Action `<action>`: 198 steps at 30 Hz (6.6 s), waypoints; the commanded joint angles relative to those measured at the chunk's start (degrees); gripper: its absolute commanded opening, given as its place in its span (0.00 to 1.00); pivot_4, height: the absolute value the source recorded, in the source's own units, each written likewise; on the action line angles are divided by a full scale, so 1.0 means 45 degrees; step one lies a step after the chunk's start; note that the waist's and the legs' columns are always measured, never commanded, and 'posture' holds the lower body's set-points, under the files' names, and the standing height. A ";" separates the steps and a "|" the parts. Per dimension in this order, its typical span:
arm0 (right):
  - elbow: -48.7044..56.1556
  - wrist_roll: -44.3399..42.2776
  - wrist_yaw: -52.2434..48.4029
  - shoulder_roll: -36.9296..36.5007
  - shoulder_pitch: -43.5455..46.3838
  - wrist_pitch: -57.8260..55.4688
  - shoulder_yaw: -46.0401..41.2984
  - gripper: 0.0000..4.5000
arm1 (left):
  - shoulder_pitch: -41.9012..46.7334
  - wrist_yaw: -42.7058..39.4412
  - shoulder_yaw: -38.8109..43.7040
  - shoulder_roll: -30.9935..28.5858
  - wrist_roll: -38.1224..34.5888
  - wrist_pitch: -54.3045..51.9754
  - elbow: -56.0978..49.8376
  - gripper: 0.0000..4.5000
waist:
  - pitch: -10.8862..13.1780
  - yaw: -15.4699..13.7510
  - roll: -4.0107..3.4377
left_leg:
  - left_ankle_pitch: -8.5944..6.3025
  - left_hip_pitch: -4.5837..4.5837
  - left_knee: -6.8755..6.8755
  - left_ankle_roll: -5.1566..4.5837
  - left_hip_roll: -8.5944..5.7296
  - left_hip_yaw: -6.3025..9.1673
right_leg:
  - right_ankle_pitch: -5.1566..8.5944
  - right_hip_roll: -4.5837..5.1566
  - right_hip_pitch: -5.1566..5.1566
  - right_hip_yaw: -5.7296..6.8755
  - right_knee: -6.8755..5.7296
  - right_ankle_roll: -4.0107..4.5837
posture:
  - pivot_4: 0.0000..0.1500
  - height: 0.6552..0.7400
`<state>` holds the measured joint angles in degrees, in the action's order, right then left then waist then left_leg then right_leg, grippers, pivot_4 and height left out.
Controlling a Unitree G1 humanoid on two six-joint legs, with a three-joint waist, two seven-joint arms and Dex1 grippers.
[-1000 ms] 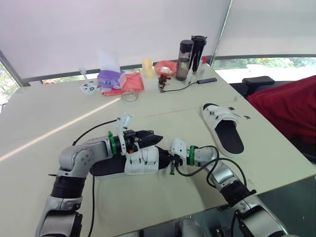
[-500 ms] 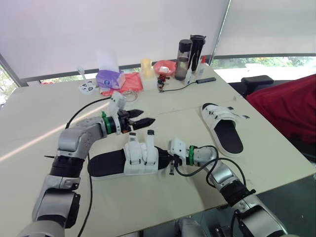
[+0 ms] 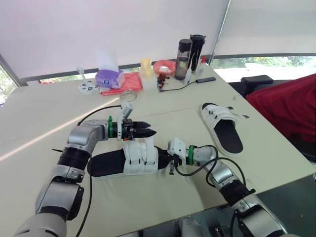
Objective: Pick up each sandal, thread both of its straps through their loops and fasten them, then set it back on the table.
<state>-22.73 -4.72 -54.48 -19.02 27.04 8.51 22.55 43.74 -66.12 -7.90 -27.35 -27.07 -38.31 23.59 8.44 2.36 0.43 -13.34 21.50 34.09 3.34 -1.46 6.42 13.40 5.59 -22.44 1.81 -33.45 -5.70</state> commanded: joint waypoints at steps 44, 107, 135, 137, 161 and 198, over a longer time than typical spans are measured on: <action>-0.2069 0.1484 0.0378 -0.0292 -0.0906 -0.1088 0.0762 0.01 | 0.1276 -0.0975 -0.0899 0.0575 0.3838 0.5223 0.5416 0.01 | 0.0036 -0.0049 -0.0010 | 0.0001 -0.0019 0.0003 -0.0001 -0.0018 -0.0005 | -0.0002 -0.0001 0.0016 0.0008 -0.0024 -0.0003 | 1.00 1.00; 1.2042 -0.2693 0.3424 -0.3482 -0.5379 -0.7796 -0.5113 0.01 | -0.7883 0.4382 0.3627 -0.0851 -0.4849 -0.4012 -0.8108 0.99 | 0.0549 -0.0743 0.0005 | 0.0042 0.0436 0.0132 0.0005 -0.0071 -0.0032 | -0.0042 -0.0004 -0.0391 -0.0025 -0.0222 0.0051 | 1.00 1.00; 1.1561 -0.2129 0.3932 -0.3133 -0.5336 -0.7363 -0.4336 0.01 | -0.6782 0.6458 0.4262 0.1387 -0.8138 -0.5183 -0.8157 0.59 | 0.0556 -0.0670 0.0021 | 0.0044 0.0429 0.0282 -0.0001 -0.0108 -0.0002 | -0.0048 -0.0001 -0.0369 -0.0045 -0.0386 0.0021 | 1.00 1.00; 1.1548 -0.2104 0.3926 -0.3138 -0.5381 -0.7319 -0.4358 0.01 | -0.6822 0.6463 0.4158 0.1392 -0.8104 -0.5195 -0.8183 0.37 | 0.0556 -0.0668 0.0021 | 0.0045 0.0429 0.0283 -0.0001 -0.0108 -0.0002 | -0.0049 -0.0001 -0.0369 -0.0045 -0.0389 0.0021 | 1.00 1.00; 1.0519 -0.2365 0.5144 -0.1643 -0.4669 -0.7221 -0.5326 0.01 | -0.1783 1.6972 0.6723 0.7945 -0.5904 0.2210 -0.6126 0.01 | 0.0564 -0.0685 0.0057 | 0.0035 0.0397 0.0447 -0.0017 -0.0140 0.0021 | -0.0090 -0.0002 -0.0242 -0.0061 -0.0394 -0.0044 | 1.00 1.00; 0.9858 -0.2039 0.5061 -0.1472 -0.4850 -0.6589 -0.4780 0.01 | -0.4888 1.7656 0.5740 0.5298 -0.4135 0.0463 -0.7454 0.99 | 0.0565 -0.0373 0.0070 | 0.0024 0.0351 0.0452 -0.0038 -0.0153 0.0035 | -0.0092 -0.0005 -0.0203 -0.0073 -0.0428 -0.0092 | 1.00 1.00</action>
<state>20.81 -13.60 -31.80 -25.81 5.32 -22.43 1.89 23.11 12.95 18.86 -1.54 -44.92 -32.02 -4.41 10.98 0.68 0.74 -13.23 23.07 36.12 3.17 -2.15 6.57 12.98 5.57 -23.36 1.47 -35.41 -6.11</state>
